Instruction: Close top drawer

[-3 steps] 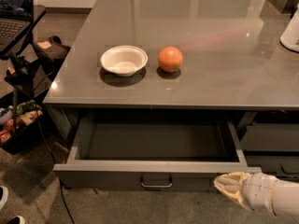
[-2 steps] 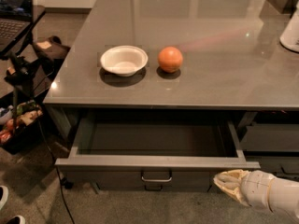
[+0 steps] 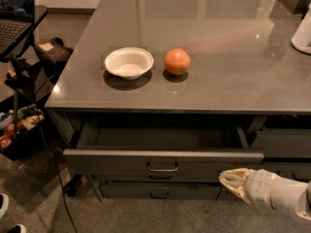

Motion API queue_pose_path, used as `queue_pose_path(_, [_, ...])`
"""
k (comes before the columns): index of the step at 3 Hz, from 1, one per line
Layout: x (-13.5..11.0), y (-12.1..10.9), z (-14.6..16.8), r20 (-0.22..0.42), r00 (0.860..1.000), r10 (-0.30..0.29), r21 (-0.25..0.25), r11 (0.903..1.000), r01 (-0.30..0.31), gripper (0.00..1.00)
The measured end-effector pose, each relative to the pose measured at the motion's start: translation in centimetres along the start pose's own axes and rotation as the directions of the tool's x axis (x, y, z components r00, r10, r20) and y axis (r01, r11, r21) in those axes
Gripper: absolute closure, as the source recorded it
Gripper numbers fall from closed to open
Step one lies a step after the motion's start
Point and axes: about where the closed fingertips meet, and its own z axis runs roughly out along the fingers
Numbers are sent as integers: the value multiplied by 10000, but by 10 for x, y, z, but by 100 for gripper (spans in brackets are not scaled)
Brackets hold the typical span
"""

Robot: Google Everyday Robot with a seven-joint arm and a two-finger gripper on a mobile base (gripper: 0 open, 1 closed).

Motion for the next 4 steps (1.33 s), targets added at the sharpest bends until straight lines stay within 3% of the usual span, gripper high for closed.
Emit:
queue_pose_path(1, [-22, -28, 32, 539, 9962, -682, 282, 9974, 667, 100])
queue_pose_path(2, [-30, -33, 39, 692, 9941, -839, 344, 9961, 817, 100])
queue_pose_path(3, [-59, -53, 66, 1284, 9821, -1378, 518, 9899, 1321, 100])
queue_pose_path(4, [-60, -52, 66, 1301, 9817, -1393, 523, 9897, 1335, 100])
